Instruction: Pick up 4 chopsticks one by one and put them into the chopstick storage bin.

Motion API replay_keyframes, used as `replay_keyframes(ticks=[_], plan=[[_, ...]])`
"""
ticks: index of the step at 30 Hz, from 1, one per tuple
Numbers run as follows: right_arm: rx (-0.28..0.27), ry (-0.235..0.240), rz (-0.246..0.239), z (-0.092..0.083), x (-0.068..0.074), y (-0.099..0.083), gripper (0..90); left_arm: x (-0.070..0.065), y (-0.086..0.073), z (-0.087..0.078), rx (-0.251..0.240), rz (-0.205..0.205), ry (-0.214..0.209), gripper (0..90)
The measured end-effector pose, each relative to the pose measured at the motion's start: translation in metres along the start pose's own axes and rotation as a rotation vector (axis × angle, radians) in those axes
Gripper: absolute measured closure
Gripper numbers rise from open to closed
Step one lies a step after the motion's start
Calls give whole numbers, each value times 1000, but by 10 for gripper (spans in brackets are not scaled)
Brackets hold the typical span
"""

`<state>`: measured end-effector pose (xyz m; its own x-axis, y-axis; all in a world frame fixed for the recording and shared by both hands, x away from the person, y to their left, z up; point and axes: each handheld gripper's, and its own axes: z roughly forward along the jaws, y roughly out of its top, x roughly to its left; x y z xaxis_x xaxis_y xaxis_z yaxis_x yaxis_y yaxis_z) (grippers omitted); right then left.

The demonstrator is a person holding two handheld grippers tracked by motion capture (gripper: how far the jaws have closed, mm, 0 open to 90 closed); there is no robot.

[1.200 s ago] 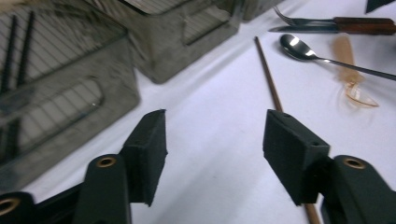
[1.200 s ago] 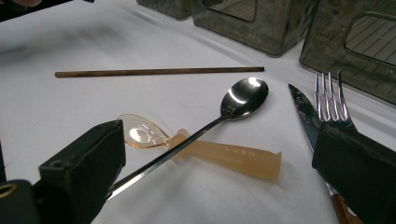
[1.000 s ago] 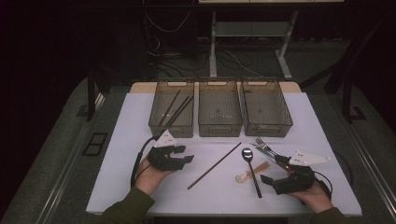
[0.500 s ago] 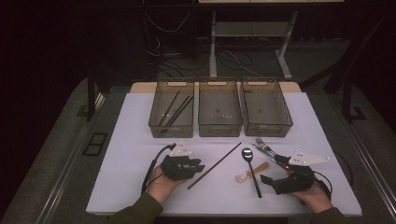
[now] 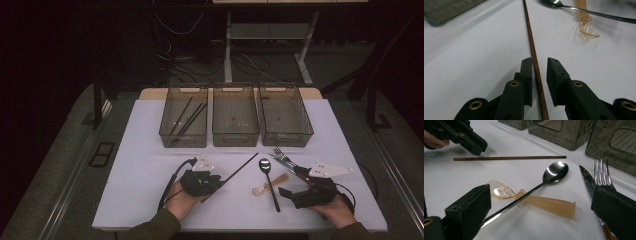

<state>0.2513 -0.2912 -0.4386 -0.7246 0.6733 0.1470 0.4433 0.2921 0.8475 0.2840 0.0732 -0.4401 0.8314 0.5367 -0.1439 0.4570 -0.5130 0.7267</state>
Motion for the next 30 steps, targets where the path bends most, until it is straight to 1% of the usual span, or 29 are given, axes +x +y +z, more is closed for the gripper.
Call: replay_keyframes(ticks=[5, 6, 8, 10, 12, 13, 14, 15, 17, 19, 21, 22, 24, 26, 28, 30], plan=[[-3, -1, -1, -1, 0, 0, 29, 0, 0, 5, 13, 1, 3, 749], [-3, -1, -1, -1, 0, 0, 29, 1, 1, 6, 14, 7, 1, 749], [-7, 1, -2, 0, -1, 0, 29, 2, 1, 9, 5, -4, -8, 748], [-1, 1, 2, 0, -1, 0, 29, 3, 0, 11, 21, 0, -10, 749], [-6, 4, 1, 0, -1, 0, 29, 3, 0, 11, 19, 10, -11, 755], [-8, 4, 2, 0, -1, 0, 29, 2, 0, 12, 23, 6, -8, 761], [-4, 4, 5, 0, -1, 0, 29, 2, 0, 13, 30, 22, -5, 769], [-2, 5, 6, 0, -2, 0, 29, 1, -1, 13, 29, 12, -3, 774], [-7, 6, 7, 0, -2, 0, 29, -1, -1, 15, 21, 18, 11, 785], [-3, 4, 8, 0, -2, 0, 29, -2, -2, 15, 27, 40, 30, 812], [-7, 4, 8, 0, -2, 0, 29, -4, -2, 16, 20, 38, 46, 831], [-8, 4, 9, 0, -2, 1, 29, -5, -2, 15, 28, 49, 52, 832], [-5, 1, 10, -1, -2, 0, 29, -7, -2, 15, 28, 47, 67, 837], [-9, 3, 10, -1, -2, 1, 29, -7, -1, 15, 36, 49, 71, 841], [-6, 3, 10, -1, -2, 0, 29, -8, -2, 16, 26, 29, 73, 843], [-8, 3, 7, -1, -2, 0, 29, -9, -1, 16, 31, 42, 82, 849]])
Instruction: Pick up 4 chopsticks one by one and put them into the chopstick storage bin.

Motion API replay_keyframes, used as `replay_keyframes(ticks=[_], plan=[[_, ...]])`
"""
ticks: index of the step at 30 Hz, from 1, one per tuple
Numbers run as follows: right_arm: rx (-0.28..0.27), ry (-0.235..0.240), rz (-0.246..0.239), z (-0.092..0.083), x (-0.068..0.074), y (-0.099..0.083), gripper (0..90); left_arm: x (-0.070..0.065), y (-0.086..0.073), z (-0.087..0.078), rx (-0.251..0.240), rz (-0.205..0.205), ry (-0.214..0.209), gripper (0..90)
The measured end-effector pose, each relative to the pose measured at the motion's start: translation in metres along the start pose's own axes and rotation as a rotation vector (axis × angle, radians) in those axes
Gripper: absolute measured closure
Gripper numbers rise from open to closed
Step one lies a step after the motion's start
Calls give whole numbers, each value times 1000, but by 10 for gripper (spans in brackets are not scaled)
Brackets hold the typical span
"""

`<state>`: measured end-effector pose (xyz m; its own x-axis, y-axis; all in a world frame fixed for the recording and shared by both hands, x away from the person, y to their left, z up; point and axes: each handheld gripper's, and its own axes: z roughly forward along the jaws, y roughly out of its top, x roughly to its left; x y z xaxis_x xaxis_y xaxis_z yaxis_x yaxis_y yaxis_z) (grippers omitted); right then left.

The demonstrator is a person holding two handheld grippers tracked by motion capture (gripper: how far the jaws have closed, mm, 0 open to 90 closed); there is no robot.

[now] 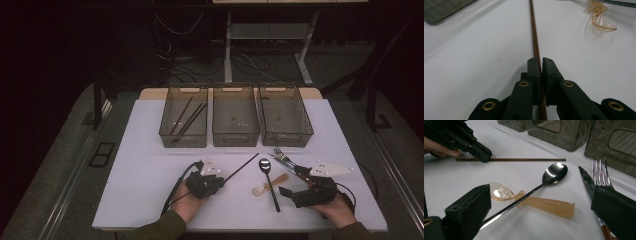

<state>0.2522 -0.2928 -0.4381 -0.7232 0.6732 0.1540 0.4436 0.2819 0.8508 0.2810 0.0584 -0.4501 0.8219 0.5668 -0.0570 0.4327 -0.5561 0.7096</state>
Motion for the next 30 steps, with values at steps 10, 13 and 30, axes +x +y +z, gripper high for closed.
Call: replay_keyframes(ticks=[10, 13, 30], plan=[[1, -1, 4, 0, -1, 0, 29, 0, 2, 0, 6, 3, 2, 851], [0, 0, 1, -1, 0, 0, 29, 3, 2, -1, 3, 1, 3, 851], [-1, 2, -2, -1, 0, 0, 29, 26, 4, -29, -35, 0, -83, 851]])
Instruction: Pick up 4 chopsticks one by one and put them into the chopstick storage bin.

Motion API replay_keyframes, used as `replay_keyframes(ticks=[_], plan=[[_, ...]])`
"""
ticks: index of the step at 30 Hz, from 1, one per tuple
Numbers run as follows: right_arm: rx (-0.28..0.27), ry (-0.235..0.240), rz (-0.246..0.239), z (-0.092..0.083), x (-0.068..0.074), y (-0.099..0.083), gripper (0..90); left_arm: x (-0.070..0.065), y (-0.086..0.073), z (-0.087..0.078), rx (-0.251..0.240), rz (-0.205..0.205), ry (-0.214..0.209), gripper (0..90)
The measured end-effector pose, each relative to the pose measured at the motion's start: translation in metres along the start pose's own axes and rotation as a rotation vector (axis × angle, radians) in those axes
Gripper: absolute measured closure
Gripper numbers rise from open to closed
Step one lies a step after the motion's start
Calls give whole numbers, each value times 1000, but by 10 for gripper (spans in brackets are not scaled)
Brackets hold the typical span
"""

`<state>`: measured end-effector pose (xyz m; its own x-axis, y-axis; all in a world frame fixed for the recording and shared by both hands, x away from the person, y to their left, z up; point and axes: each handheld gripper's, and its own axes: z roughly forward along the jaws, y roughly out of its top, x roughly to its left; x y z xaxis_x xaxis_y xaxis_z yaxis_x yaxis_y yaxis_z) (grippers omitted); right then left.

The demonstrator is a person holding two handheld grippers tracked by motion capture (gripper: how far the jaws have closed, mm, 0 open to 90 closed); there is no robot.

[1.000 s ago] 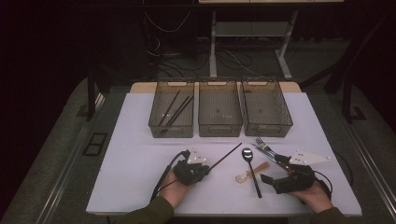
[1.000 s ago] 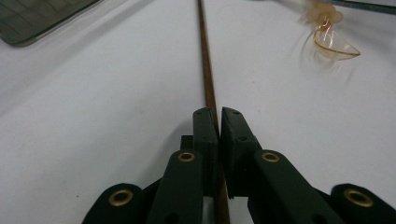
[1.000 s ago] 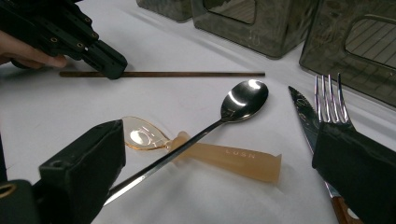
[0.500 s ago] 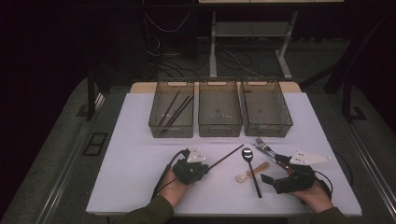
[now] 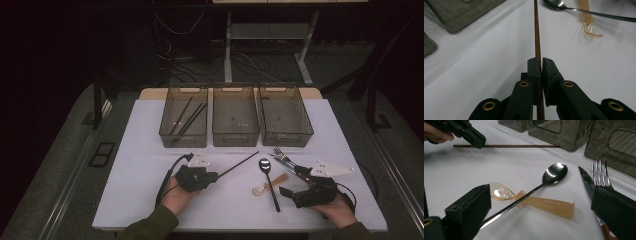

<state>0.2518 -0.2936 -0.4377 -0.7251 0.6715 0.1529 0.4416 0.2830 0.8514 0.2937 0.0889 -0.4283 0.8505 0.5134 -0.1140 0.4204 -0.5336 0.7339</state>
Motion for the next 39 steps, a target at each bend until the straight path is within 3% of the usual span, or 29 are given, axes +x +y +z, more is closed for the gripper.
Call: replay_keyframes(ticks=[3, 13, 19, 39], plan=[[1, 0, 0, 0, 0, 0, 29, 4, -1, -6, -7, -8, -9, 851], [3, -1, 1, 0, 0, 0, 29, 12, -1, -22, -9, 36, -69, 850], [2, -2, 0, 0, 0, 0, 29, 16, 0, -31, -7, 37, -87, 850], [5, -2, -6, 1, 1, -1, 29, 38, 2, -61, -41, 14, -67, 850]])
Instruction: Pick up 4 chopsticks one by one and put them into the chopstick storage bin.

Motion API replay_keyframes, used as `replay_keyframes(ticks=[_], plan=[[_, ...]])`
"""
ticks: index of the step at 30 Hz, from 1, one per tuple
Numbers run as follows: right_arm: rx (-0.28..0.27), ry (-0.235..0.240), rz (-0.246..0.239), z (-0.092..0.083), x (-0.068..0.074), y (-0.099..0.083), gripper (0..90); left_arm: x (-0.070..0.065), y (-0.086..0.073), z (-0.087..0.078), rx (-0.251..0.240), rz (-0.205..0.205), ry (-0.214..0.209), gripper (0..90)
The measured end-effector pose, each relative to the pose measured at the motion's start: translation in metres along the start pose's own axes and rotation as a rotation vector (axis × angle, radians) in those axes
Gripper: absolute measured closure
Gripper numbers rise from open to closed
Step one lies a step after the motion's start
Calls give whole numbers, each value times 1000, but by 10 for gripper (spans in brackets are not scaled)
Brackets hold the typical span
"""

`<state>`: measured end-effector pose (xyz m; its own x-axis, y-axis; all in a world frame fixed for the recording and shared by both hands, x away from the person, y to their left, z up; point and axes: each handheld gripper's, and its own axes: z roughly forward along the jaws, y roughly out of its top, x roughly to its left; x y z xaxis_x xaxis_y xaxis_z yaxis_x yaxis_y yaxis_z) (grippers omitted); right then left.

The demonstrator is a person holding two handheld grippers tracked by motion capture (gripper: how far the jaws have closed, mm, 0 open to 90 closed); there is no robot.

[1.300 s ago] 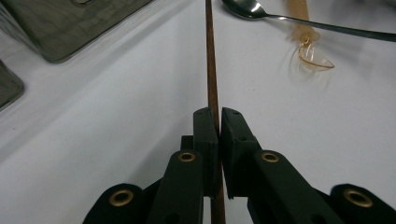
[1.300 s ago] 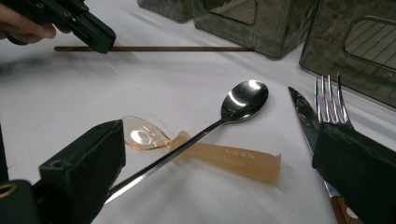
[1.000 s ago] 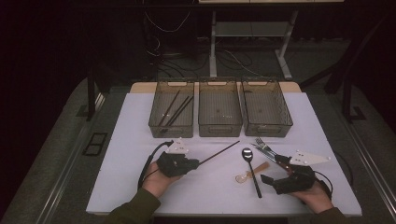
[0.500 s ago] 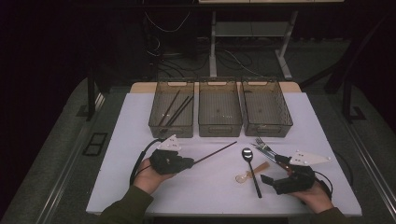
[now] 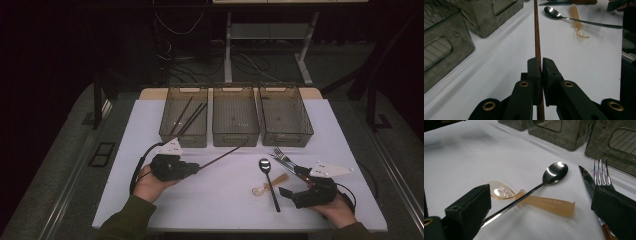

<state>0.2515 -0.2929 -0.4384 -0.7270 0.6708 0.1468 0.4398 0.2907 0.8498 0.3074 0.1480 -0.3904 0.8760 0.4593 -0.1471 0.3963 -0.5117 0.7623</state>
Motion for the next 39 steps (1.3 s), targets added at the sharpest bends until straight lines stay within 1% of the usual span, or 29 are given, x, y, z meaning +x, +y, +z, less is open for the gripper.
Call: replay_keyframes(ticks=[4, 10, 16, 18, 19, 22, 23, 26, 29, 31, 32, 34, 35, 38, 39], plan=[[1, -1, 5, 0, 0, 0, 29, 4, 4, -7, -12, -1, 7, 850], [2, -2, 7, 1, 0, 0, 29, 17, 9, -18, -38, -17, 42, 850], [8, -2, 10, 2, -1, -1, 29, 31, 11, -25, -46, -46, 89, 850], [9, -2, 11, 2, -1, -1, 29, 36, 12, -27, -49, -45, 110, 851], [10, -2, 13, 2, -1, -1, 29, 37, 12, -27, -54, -51, 120, 851], [11, -3, 14, 2, -2, -1, 29, 44, 15, -28, -47, -54, 155, 851], [12, -3, 15, 2, -2, -1, 29, 47, 16, -28, -49, -56, 161, 851], [10, -6, 19, 2, -2, -2, 29, 54, 20, -30, -54, -66, 192, 851], [11, -10, 20, 2, -3, -2, 29, 63, 25, -31, -66, -86, 215, 851], [11, -10, 22, 2, -3, -2, 29, 68, 29, -31, -75, -107, 231, 851], [11, -10, 21, 2, -3, -2, 29, 70, 31, -31, -75, -115, 241, 851], [11, -10, 21, 2, -3, -2, 29, 75, 34, -31, -64, -118, 258, 851], [11, -10, 21, 2, -3, -2, 29, 77, 36, -31, -70, -128, 267, 851], [11, -10, 21, 2, -3, -2, 29, 83, 42, -30, -55, -131, 291, 851], [11, -10, 21, 2, -3, -2, 29, 85, 44, -29, -55, -139, 300, 851]])
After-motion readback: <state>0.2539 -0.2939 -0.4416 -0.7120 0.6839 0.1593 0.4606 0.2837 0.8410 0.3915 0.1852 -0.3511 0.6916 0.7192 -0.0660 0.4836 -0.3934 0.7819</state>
